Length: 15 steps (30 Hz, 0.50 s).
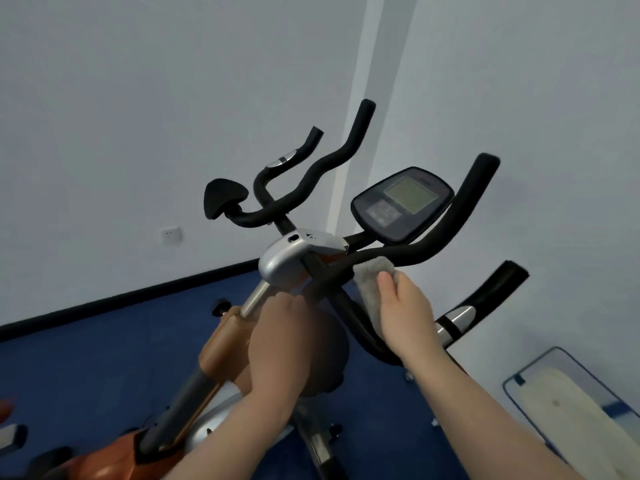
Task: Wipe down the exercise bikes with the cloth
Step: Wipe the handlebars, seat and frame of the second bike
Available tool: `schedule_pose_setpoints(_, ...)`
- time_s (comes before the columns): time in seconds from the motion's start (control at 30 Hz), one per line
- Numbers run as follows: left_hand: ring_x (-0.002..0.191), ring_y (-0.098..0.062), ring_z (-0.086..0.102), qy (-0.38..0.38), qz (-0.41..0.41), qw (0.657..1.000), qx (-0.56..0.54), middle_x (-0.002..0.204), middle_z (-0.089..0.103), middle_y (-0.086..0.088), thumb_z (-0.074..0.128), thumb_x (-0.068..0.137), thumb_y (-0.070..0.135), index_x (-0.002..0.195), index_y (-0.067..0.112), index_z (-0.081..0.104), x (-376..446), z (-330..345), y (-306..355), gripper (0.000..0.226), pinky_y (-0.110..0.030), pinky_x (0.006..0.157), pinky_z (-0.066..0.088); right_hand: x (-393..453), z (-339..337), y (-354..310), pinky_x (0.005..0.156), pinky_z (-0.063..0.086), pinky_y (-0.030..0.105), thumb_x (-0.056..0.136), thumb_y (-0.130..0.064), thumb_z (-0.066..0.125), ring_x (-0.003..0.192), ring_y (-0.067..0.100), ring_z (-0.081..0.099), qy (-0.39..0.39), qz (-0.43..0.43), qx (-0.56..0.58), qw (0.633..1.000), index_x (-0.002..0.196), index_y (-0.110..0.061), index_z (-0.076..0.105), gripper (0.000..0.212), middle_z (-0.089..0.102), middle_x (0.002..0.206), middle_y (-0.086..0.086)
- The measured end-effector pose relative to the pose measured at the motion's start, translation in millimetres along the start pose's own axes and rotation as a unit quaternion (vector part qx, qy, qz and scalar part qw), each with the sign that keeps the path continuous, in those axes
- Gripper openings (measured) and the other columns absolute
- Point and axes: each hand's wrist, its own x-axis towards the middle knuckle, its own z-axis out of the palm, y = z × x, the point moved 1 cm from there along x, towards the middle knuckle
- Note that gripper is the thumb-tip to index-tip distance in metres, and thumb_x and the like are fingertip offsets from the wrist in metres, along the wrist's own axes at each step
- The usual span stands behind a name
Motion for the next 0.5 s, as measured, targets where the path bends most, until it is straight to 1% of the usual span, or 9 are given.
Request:
schedule_pose_setpoints(0.03, 0.067, -0.007, 0.052, -0.004, -0.014, 1.000, -0.011, 0.072, 0.053, 0.011, 0.045, 0.098, 0.035, 0.081, 0.028, 0.048, -1, 0, 0, 0.019, -0.025, 0.062, 0.040, -2, 5, -3, 0.061, 0.034, 0.016, 0.104, -0.041, 0.031, 0.089, 0.006, 0.056, -0.002, 0.021, 0.054, 0.998, 0.090, -0.028, 0.052, 0.028, 0.059, 0.090, -0.011)
schedule_pose_setpoints(0.07, 0.065, -0.006, 0.055, -0.011, -0.030, 0.999, -0.023, 0.070, 0.055, 0.010, 0.045, 0.099, 0.037, 0.078, 0.030, 0.048, -1, 1, 0, 0.022, -0.028, 0.061, 0.044, -2, 13, -6, 0.065, 0.037, 0.018, 0.103, -0.042, 0.030, 0.097, 0.010, 0.057, -0.017, 0.043, 0.094, 0.994, 0.103, -0.025, 0.054, 0.030, 0.061, 0.101, -0.008)
schedule_pose_setpoints(0.13, 0.062, -0.005, 0.059, -0.017, -0.042, 0.999, -0.027, 0.073, 0.059, 0.013, 0.043, 0.098, 0.041, 0.076, 0.034, 0.050, -2, 2, -1, 0.024, -0.032, 0.060, 0.049, 6, 29, -12, 0.082, 0.042, 0.026, 0.103, -0.046, 0.029, 0.116, 0.020, 0.054, -0.066, 0.080, 0.122, 0.987, 0.137, -0.016, 0.041, 0.047, 0.057, 0.127, 0.003)
schedule_pose_setpoints(0.17, 0.062, -0.004, 0.059, -0.013, -0.036, 0.999, -0.022, 0.075, 0.060, 0.015, 0.042, 0.098, 0.043, 0.076, 0.034, 0.050, -2, 2, -1, 0.024, -0.032, 0.059, 0.049, 12, 35, -15, 0.091, 0.040, 0.030, 0.103, -0.048, 0.030, 0.122, 0.024, 0.052, -0.087, 0.097, 0.120, 0.984, 0.145, -0.013, 0.032, 0.055, 0.053, 0.135, 0.008)
schedule_pose_setpoints(0.2, 0.063, -0.003, 0.059, -0.010, -0.029, 0.999, -0.020, 0.076, 0.060, 0.016, 0.041, 0.097, 0.044, 0.076, 0.035, 0.049, -2, 2, 0, 0.025, -0.031, 0.058, 0.048, 18, 39, -18, 0.095, 0.039, 0.030, 0.102, -0.049, 0.031, 0.124, 0.026, 0.051, -0.094, 0.116, 0.123, 0.981, 0.147, -0.010, 0.029, 0.059, 0.052, 0.137, 0.010)
schedule_pose_setpoints(0.27, 0.065, -0.001, 0.059, -0.006, -0.028, 0.999, -0.022, 0.077, 0.059, 0.018, 0.041, 0.098, 0.042, 0.075, 0.034, 0.049, -2, 2, 1, 0.025, -0.030, 0.059, 0.047, 28, 41, -21, 0.097, 0.040, 0.030, 0.100, -0.052, 0.038, 0.121, 0.024, 0.053, -0.111, 0.163, 0.175, 0.965, 0.143, -0.010, 0.038, 0.060, 0.056, 0.133, 0.010)
schedule_pose_setpoints(0.37, 0.067, -0.001, 0.059, -0.006, -0.030, 0.999, -0.023, 0.077, 0.060, 0.017, 0.042, 0.097, 0.041, 0.077, 0.033, 0.051, -1, 1, 1, 0.023, -0.029, 0.061, 0.047, 31, 36, -16, 0.104, 0.046, 0.040, 0.097, -0.049, 0.051, 0.115, 0.024, 0.059, -0.138, 0.194, 0.262, 0.935, 0.133, -0.015, 0.053, 0.050, 0.063, 0.124, 0.009)
schedule_pose_setpoints(0.4, 0.067, -0.001, 0.060, -0.007, -0.030, 0.999, -0.026, 0.074, 0.060, 0.014, 0.043, 0.097, 0.040, 0.077, 0.033, 0.051, -2, 1, 1, 0.023, -0.030, 0.062, 0.048, 29, 36, -12, 0.102, 0.047, 0.042, 0.096, -0.044, 0.056, 0.112, 0.025, 0.062, -0.127, 0.190, 0.262, 0.937, 0.128, -0.015, 0.057, 0.044, 0.066, 0.120, 0.009)
schedule_pose_setpoints(0.5, 0.067, -0.002, 0.059, -0.008, -0.025, 0.999, -0.023, 0.070, 0.059, 0.010, 0.042, 0.098, 0.040, 0.076, 0.032, 0.051, -2, 0, 2, 0.025, -0.032, 0.063, 0.048, 21, 39, 6, 0.091, 0.052, 0.042, 0.089, -0.037, 0.066, 0.100, 0.022, 0.066, -0.039, 0.130, 0.160, 0.978, 0.107, -0.019, 0.065, 0.025, 0.070, 0.102, 0.002)
